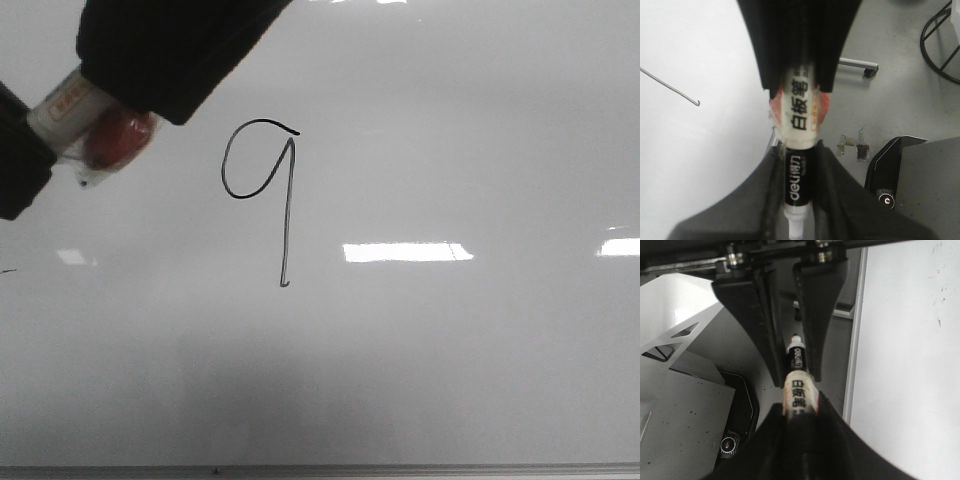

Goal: Write number 9 on whiteboard

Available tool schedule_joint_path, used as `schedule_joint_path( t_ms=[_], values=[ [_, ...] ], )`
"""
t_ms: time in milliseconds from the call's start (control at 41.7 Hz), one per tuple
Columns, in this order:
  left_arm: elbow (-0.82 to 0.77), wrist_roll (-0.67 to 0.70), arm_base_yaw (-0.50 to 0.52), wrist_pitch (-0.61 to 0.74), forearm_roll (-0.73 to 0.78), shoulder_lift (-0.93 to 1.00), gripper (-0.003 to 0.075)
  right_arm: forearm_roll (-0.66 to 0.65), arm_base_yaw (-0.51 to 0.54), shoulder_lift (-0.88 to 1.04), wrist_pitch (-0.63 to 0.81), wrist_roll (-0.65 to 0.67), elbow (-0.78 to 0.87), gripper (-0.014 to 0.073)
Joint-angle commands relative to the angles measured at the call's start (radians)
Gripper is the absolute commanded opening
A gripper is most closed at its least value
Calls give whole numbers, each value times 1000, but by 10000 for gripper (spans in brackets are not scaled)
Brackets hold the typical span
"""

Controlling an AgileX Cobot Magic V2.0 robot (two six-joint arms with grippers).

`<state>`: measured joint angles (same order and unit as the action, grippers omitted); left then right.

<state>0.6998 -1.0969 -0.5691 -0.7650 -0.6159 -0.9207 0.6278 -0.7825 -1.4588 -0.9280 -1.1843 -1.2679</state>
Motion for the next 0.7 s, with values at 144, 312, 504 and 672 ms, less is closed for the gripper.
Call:
schedule_joint_path(
  t_ms=[144, 312, 504, 672],
  values=[
    [34, 7, -7, 38, -36, 5, -19, 81, 1, 37, 37, 0, -35, 407],
    [34, 7, -7, 40, -31, 3, -19, 84, 5, 59, 72, 78, -39, 538],
    [28, 94, -4, 87, 38, 3, -19, 75, 80, 145, 70, 136, -25, 516],
    [28, 343, 18, 157, 202, 3, -19, 75, 186, 288, 96, 165, 108, 409]
  ],
)
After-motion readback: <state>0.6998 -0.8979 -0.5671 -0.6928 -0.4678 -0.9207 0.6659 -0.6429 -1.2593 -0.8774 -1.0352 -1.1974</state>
